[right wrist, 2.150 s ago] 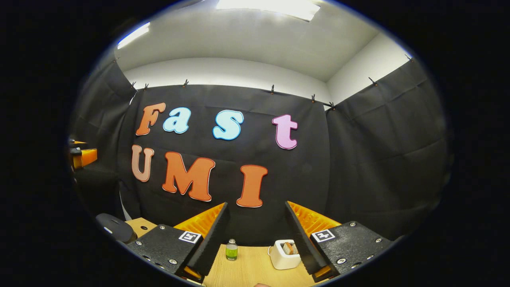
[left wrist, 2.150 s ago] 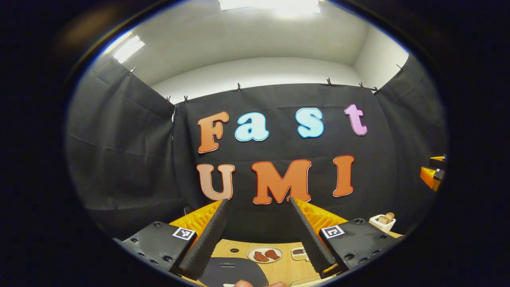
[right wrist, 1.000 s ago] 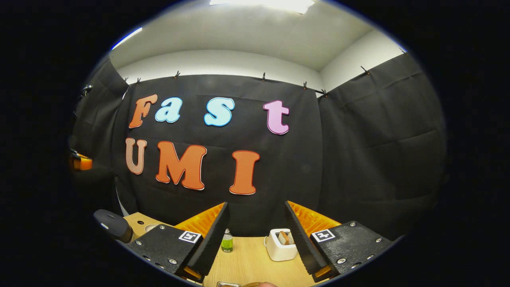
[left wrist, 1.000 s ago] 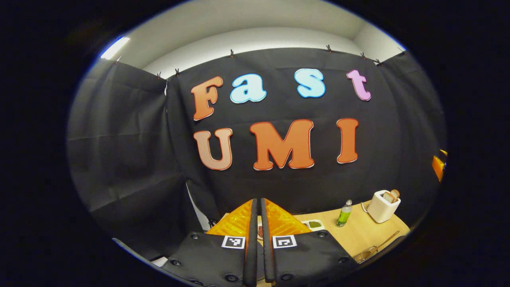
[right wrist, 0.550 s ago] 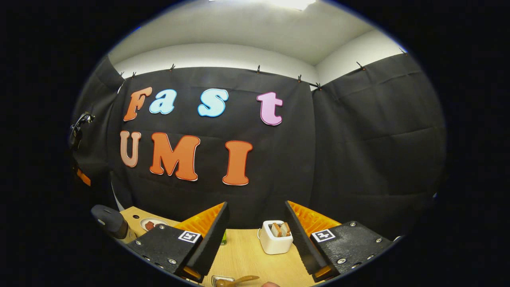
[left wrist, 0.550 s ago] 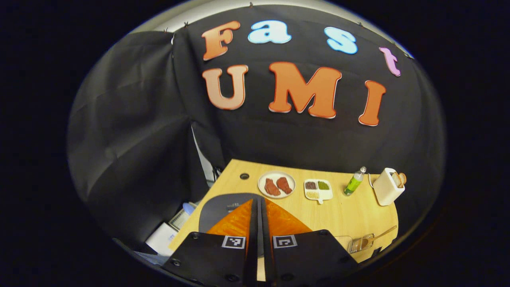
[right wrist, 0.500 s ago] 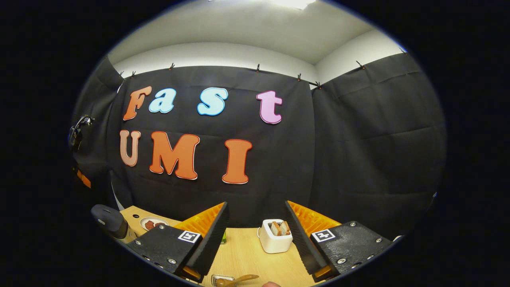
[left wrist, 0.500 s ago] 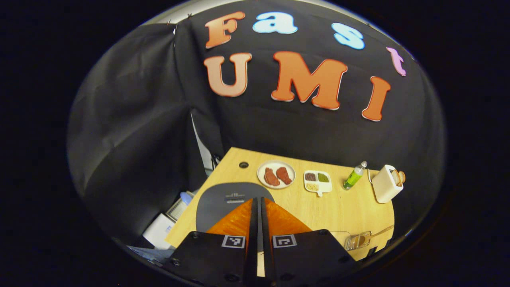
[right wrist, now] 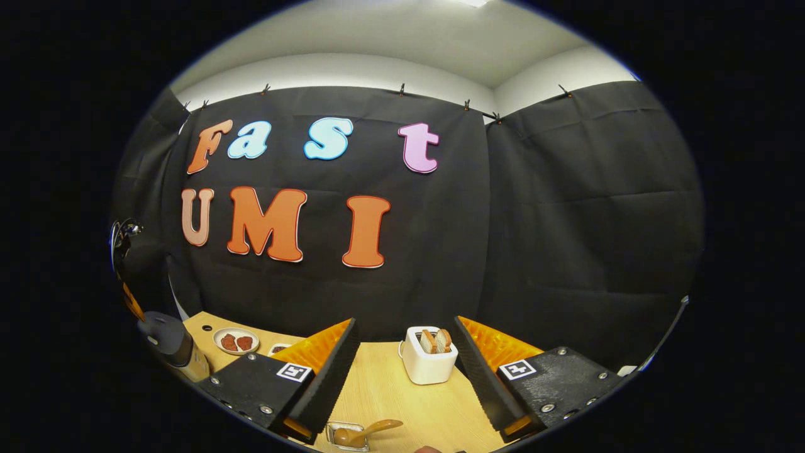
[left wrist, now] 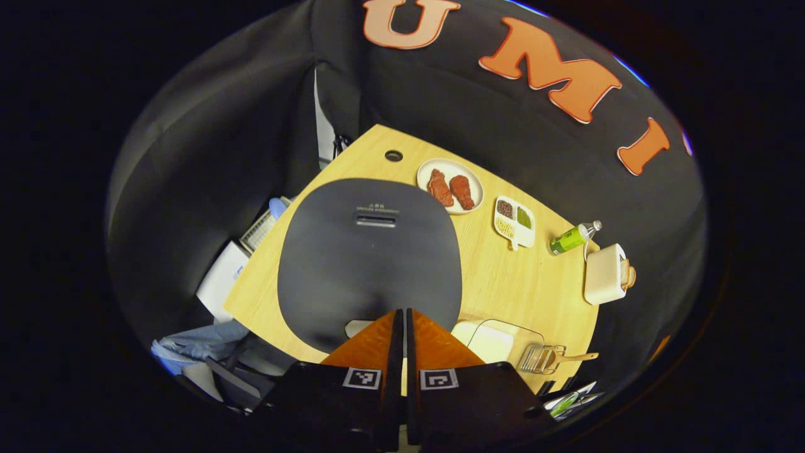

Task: Close the left gripper, press the button to open the rice cooker; take a wooden spoon from the chopstick holder with the right hand, scoop a spoonful of rice and pour it into the rice cooker, then put the wooden spoon back into the chopstick holder.

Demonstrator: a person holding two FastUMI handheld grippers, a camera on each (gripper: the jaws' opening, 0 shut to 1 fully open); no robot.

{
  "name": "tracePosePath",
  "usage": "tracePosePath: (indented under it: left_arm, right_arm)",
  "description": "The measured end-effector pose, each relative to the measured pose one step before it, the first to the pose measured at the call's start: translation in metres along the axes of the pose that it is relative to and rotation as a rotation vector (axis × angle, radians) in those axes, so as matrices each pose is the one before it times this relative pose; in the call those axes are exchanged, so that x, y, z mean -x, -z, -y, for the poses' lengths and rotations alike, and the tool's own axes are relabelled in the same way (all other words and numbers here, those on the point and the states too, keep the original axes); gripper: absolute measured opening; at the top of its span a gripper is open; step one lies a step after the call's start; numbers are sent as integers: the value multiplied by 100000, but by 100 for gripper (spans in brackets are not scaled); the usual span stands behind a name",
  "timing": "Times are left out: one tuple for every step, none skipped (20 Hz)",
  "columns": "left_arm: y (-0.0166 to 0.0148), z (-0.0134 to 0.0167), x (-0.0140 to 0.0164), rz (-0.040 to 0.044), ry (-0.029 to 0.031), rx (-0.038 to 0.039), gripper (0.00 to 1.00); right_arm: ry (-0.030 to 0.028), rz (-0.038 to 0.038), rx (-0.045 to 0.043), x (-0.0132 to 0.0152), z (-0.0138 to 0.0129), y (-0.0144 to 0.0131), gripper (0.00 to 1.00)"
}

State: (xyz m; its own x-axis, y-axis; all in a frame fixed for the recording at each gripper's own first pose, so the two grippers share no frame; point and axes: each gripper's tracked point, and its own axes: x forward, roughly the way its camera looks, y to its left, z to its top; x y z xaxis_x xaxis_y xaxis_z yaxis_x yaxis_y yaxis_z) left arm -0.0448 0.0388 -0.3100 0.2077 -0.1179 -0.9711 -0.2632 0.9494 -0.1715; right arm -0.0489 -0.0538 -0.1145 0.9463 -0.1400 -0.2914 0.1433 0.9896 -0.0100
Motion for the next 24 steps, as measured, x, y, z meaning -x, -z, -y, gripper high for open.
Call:
tracePosePath:
  left_arm:
    - [643,-339,-662,-2801,-434,1368,9]
    - [303,-367,-478,-1699,-1221,883,12]
    - [207,-481,-487,-1291,-1517,388,9]
    - [-72,-393,-331,-608,-980,501,9]
    - [190,-200,-338,-1029,-735,544,9]
    - [176,-92,-415,-929,-222,287,9]
    - [538,-284,-442,-1925,-464,177,9]
    - [207,-68,-378,-1365,35,42,9]
    - [415,-181,-476,-1641,-705,-302,9]
    - [478,-213,-376,-2222,-920,-125,10]
    - [-473,-105,-36,1287,-1029,-517,9]
    - [-82,12,-285,866,-111,-722,8]
    - [232,-22,-88,326,-568,-1189,6]
    - [307,63,-191,-1285,102,-2103,6]
    - [-466,-242,-59,2940,-400,-1049,7]
    - [550,221,136,-1819,-56,1154,7]
    - [-381,-10,135,2220,-275,-693,7]
    - [161,51,172,-214,-143,-763,7]
    - [-121,-92,228,1987,-173,-1672,7]
    - [96,38,87,1284,-131,-2280,7]
    - [65,-4,281,2010,-247,-2465,7]
    - [-209,29,227,2856,-340,-2842,7]
    - [-54,-35,306,2294,-682,-2018,7]
    - [-530,146,443,4193,-943,-2341,7]
  right_arm:
    - [-387,-1041,-49,-17,-209,399,93]
    - [-137,-1147,-70,-25,-69,454,93]
    - [-225,-1085,-107,-121,-149,409,93]
    - [-192,-1269,-283,-80,25,529,93]
    - [-258,-1457,-473,-136,-104,457,93]
    - [-50,-1109,-392,-74,-44,470,93]
    - [-30,-755,-116,-106,1,371,93]
    - [121,-540,146,-118,62,280,93]
    - [49,-607,305,-86,-51,250,93]
    - [85,-516,338,-28,21,280,93]
    - [167,-478,275,-68,61,168,93]
    - [-27,-549,-21,-59,20,229,93]
    - [-221,-788,-311,-26,-106,286,93]
    - [-392,-814,-432,-22,-97,401,94]
    - [-2,-1258,-199,-69,23,508,94]
    - [45,-1467,62,37,66,636,94]
    - [-58,-1343,303,-39,45,536,93]
    - [-193,-1015,268,-53,-53,396,94]
    - [-56,-1221,102,-94,39,400,94]
    - [70,-1313,-277,-79,190,499,93]
    - [619,-1729,-595,-152,281,455,93]
    - [107,-1679,-654,-113,144,572,93]
    - [-257,-2186,-654,-167,0,660,92]
    - [-456,-1743,-779,-235,1,615,92]
